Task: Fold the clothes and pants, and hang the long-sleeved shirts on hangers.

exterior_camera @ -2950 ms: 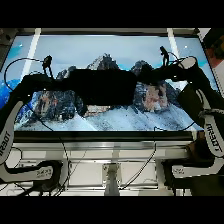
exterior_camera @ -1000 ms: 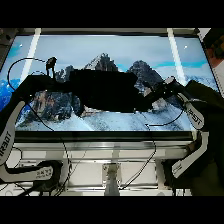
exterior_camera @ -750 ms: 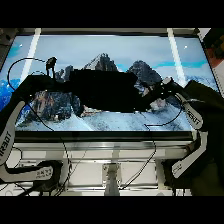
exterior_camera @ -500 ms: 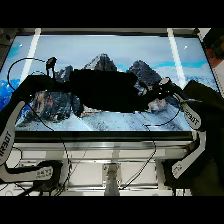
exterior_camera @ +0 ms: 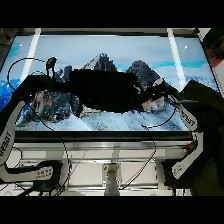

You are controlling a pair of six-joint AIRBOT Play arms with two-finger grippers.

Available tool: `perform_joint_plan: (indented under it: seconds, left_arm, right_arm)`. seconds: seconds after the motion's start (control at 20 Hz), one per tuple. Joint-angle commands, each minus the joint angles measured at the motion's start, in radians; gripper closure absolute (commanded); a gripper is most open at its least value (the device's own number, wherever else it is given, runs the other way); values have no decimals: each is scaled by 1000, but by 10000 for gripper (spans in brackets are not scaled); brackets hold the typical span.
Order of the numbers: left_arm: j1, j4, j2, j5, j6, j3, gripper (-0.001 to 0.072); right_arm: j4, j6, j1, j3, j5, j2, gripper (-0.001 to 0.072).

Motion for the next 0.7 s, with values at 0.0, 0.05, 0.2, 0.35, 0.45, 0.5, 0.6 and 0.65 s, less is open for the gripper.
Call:
perform_joint_plan:
  seconds: [0.0,0.05,0.2,0.35,0.45,0.5,0.6,0.65]
  left_arm:
    - [1,77,0,0,3,-2,685]
    - [4,116,0,1,1,-3,685]
    - [48,3,4,7,-30,-1,687]
    - [42,-245,51,19,62,32,687]
    - [-29,-248,83,7,59,119,687]
    - [-67,-248,89,-18,43,179,687]
    - [-119,-243,91,-102,-23,290,687]
    - [-134,-244,91,-161,-79,337,688]
  right_arm:
    - [45,-11,-6,0,51,11,700]
    - [106,-35,-18,0,60,36,701]
    - [326,-51,-101,16,47,168,700]
    - [395,11,-200,113,1,297,702]
    - [384,31,-217,243,-5,320,702]
    - [383,49,-216,309,-21,319,702]
    - [321,76,-226,442,-97,319,702]
    - [286,100,-237,498,-129,319,702]
